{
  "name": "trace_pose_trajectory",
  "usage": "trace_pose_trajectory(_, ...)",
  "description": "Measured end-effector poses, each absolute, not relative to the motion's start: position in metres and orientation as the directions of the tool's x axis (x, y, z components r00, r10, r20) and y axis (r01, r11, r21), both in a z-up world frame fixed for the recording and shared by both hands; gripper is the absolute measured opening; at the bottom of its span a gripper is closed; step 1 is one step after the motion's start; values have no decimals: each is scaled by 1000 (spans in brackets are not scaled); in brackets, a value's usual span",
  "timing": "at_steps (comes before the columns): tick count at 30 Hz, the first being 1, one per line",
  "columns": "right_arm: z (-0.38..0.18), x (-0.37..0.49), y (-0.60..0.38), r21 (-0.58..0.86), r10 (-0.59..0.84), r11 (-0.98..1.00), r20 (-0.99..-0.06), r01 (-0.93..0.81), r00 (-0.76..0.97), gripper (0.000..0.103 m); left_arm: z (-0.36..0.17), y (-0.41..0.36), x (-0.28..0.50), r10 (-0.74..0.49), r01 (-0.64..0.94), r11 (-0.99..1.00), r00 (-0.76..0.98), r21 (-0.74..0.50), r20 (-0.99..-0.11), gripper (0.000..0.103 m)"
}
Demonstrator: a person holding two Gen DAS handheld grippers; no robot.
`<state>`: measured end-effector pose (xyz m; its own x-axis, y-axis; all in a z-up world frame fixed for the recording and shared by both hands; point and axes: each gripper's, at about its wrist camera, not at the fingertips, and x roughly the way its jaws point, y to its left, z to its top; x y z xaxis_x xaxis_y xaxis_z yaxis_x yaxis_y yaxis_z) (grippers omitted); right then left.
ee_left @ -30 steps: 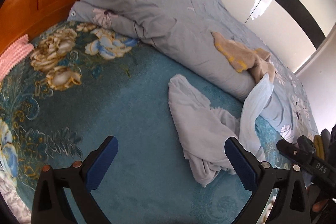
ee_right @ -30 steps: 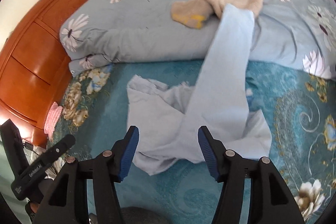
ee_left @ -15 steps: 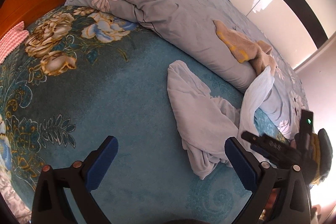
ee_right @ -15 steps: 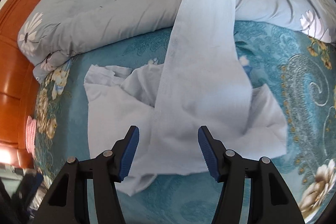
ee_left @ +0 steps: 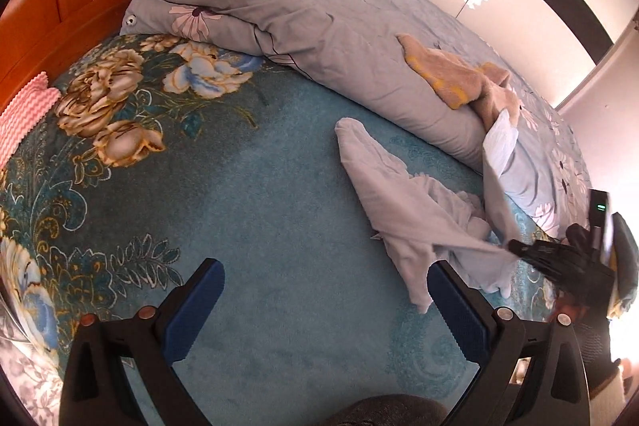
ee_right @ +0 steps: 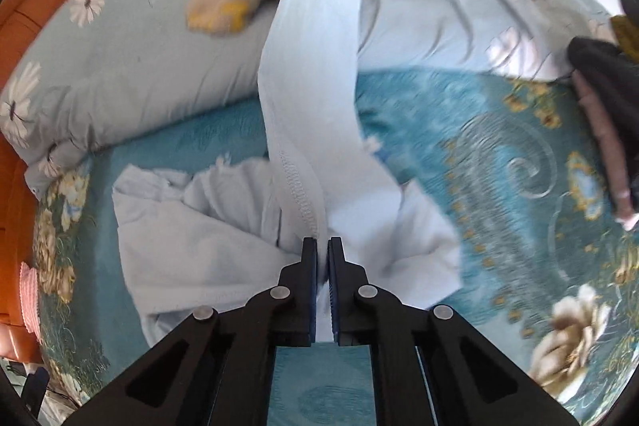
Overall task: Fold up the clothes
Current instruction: 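Lift the shirt with the right gripper and shake it out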
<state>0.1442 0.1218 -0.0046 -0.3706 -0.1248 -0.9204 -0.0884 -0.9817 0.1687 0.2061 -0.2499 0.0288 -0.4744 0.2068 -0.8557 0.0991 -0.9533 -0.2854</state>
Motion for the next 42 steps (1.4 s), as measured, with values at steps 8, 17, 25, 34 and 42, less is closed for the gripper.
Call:
trace_pose_trajectory(8,126,168,162,174,-139,-985,-754,8,-643,4,35,-219,213,263,73,-938,-482,-338,-835,103)
trace_pose_trajectory(17,269,162,160,194,-242,-968,-557,159,-794,4,55,-186,221,299,16,-934,-510,-357,-806,103)
trace_pose_trajectory(25,353,158,103,235,-424,-905,-450,354,-786,4,62,-207,223,287,64,-924,-534,-377,-795,103)
trace_pose_trajectory(34,372,172,100,264,-527,-849,-365,457,-767,4,63,-242,222,257,135,-909,-563,-394,-786,103)
trace_pose_trajectory(42,208,163,175,139,-261,-962,-721,236,-642,5,40,-235,217,254,150,-915,-509,-375,-823,103)
